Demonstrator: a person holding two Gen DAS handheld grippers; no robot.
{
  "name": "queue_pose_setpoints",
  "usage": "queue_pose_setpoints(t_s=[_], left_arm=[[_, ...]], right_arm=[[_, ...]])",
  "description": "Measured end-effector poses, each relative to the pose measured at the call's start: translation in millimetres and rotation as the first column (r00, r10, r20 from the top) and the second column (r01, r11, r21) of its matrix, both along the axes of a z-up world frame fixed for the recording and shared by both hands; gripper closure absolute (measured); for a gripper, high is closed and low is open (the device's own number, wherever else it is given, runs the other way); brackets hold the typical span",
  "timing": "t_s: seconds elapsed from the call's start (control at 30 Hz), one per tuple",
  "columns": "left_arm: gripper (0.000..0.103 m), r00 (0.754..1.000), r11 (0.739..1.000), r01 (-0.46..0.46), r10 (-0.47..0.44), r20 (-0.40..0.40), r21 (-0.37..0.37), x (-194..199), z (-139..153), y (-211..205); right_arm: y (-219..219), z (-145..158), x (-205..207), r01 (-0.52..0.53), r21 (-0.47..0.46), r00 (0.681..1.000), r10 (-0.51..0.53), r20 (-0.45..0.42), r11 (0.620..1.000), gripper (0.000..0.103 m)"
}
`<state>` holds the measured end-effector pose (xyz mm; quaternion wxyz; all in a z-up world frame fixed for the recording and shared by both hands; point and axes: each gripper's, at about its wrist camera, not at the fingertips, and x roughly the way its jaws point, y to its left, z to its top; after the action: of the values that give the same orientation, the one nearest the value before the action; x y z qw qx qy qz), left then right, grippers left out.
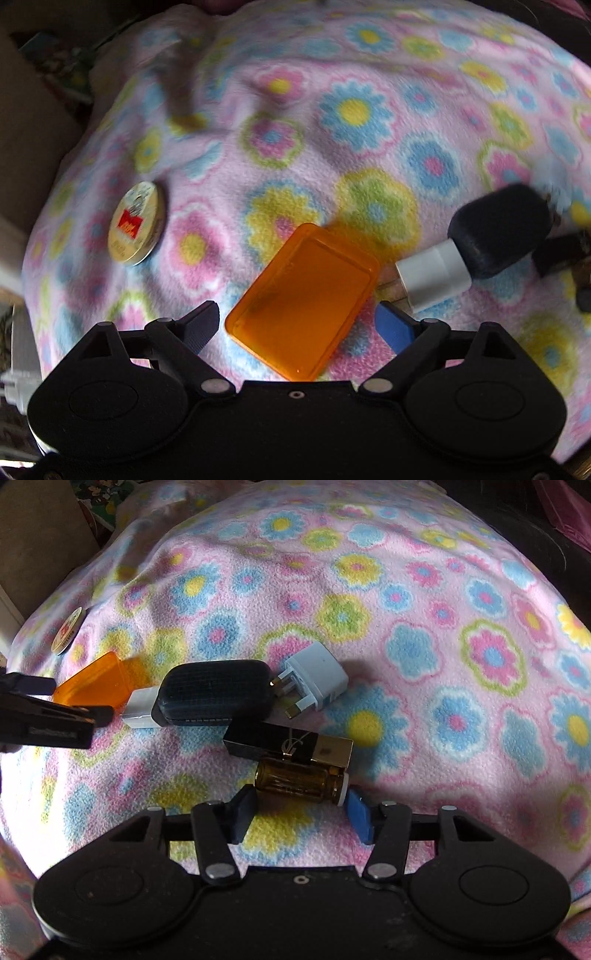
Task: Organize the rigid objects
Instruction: 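Grasp the orange case with the left tool while the right tool grasps the amber vial, then lift the orange case and amber vial and carry both toward the basket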
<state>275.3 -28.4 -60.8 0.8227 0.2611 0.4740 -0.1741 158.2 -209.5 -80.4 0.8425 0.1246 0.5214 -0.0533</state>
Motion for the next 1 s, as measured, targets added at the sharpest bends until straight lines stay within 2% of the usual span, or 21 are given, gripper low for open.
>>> queue_pose_setpoints(t_s=[0.07, 0.13, 0.17, 0.4, 0.43, 0.53, 0.7, 0.8, 1.0], left_arm=[[0.022, 1.0, 1.0, 0.018, -0.018, -0.018, 0.018, 1.6, -6.8, -2.7], [0.04, 0.999, 1.0, 0.002, -0.003, -0.033, -0.028, -0.4, -4.9, -2.1], [0.041, 0.999, 0.999, -0.013, 0.011, -0.045, -0.048, -1.8, -3.7, -2.1], [0.041, 0.988, 0.987, -0.148, 0.146, -0.045, -0.056, -14.3, -2.3, -4.9], [0.041, 0.986, 0.985, -0.164, 0.161, -0.051, -0.059, -15.1, -1.7, -4.6], [0.041, 0.98, 0.979, -0.193, 0.189, -0.062, -0.061, -19.3, -0.4, -2.7], [0.041, 0.969, 0.968, -0.238, 0.231, -0.087, -0.075, -29.8, 4.8, 0.8], [0.042, 0.968, 0.965, -0.246, 0.24, -0.077, -0.086, -42.2, 10.3, 1.2], [0.042, 0.966, 0.959, -0.255, 0.246, -0.079, -0.126, -71.9, 28.7, 3.0]], right_arm=[[-1.2, 1.0, -1.6, 0.008, 0.007, 1.0, -0.008, 0.002, 1.0, 0.046], [-1.7, 1.6, -2.5, 0.023, 0.006, 1.0, -0.023, 0.002, 1.0, 0.035], [-1.9, 1.2, -2.4, 0.029, 0.006, 1.0, -0.029, 0.002, 1.0, 0.03], [-0.6, 3.6, 0.1, 0.076, 0.029, 0.997, -0.077, 0.01, 0.997, 0.022], [-0.8, 3.2, 1.1, 0.088, 0.027, 0.996, -0.088, 0.008, 0.996, 0.025], [-1.5, -0.6, 3.9, 0.099, 0.014, 0.995, -0.099, -0.006, 0.995, 0.051], [-5.0, 3.2, -1.1, 0.096, 0.013, 0.995, -0.096, 0.001, 0.995, 0.051], [-6.1, 9.7, -8.1, 0.102, 0.011, 0.995, -0.102, 0.002, 0.995, 0.051], [-7.5, 30.8, -36.8, 0.112, 0.03, 0.993, -0.113, 0.027, 0.993, 0.051]])
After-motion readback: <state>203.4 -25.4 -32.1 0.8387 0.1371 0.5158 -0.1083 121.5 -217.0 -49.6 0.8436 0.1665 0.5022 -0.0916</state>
